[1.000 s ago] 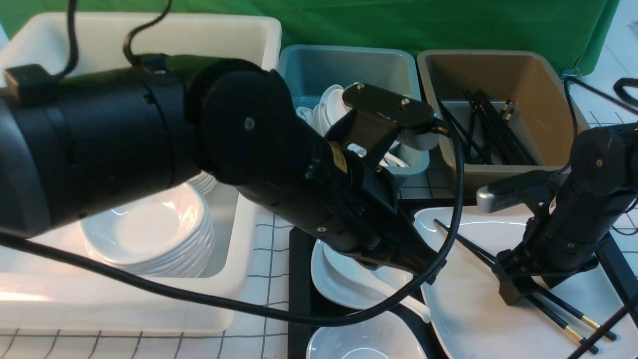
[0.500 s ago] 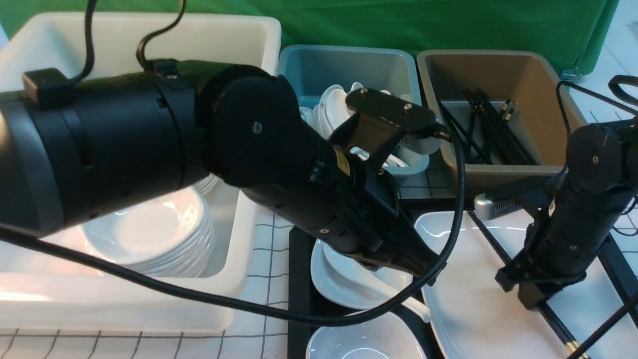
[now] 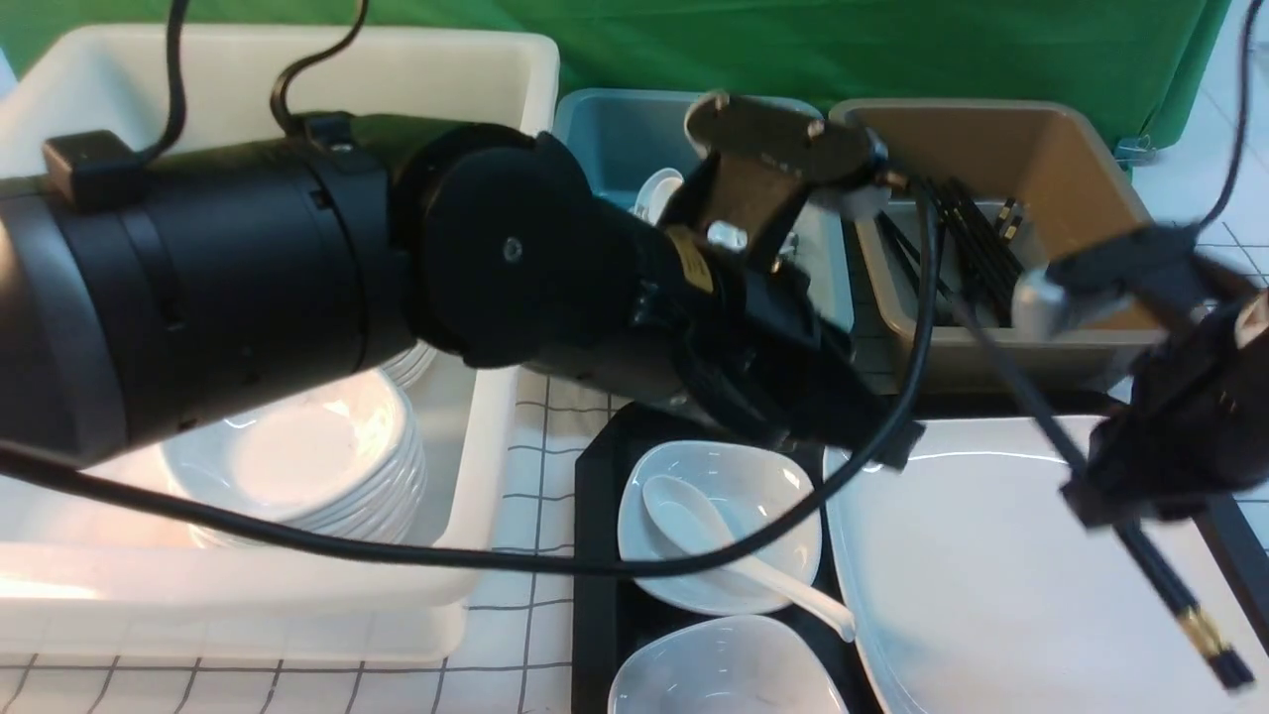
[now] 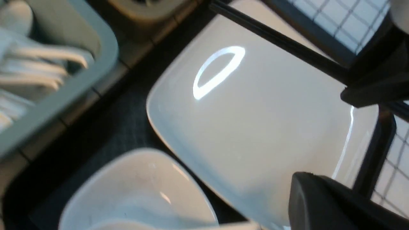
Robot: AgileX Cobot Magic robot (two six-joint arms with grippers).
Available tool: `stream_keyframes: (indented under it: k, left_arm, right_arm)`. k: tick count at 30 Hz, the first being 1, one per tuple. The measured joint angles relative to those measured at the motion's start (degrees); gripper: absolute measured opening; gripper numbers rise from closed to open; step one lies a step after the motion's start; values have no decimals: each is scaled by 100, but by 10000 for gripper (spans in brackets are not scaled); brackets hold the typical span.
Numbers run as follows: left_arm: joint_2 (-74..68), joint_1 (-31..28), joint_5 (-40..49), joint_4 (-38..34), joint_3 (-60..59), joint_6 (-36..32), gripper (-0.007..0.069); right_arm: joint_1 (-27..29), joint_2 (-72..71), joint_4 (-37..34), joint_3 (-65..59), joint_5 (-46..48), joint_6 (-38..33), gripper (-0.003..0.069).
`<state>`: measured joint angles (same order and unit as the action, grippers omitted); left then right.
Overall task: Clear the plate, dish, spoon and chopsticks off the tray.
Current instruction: Use the right arm to put the chopsticks into the small storage box on the right
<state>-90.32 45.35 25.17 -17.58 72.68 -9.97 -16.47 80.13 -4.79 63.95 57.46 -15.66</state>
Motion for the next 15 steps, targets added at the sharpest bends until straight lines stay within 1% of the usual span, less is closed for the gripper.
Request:
stream_keyframes:
  k: [3, 4, 6, 7, 10, 13, 15]
  left_arm:
    - [0, 0, -955, 394, 1, 0, -2]
    - [0, 0, -1019, 422, 1, 0, -2]
    - [0, 0, -1707, 827, 6, 35, -2]
    - [0, 0, -1843, 940, 6, 54, -2]
    - [0, -18, -2003, 1176, 6, 90, -2]
    - [0, -112, -1769, 1218, 6, 103, -2]
    - [0, -166, -1650, 1223, 6, 109, -2]
  right_arm:
    - [359, 91, 0, 570, -650, 62, 123]
    - [414, 125, 0, 614, -765, 62, 123]
    - [738, 438, 0, 1180, -1441, 128, 123]
    - [813, 616, 0, 1364, -1621, 154, 123]
    - [992, 1261, 11, 2046, -2185, 200, 123]
    - [1017, 1936, 11, 2647, -2613, 260, 123]
    - [1017, 2235, 11, 2834, -2748, 334, 123]
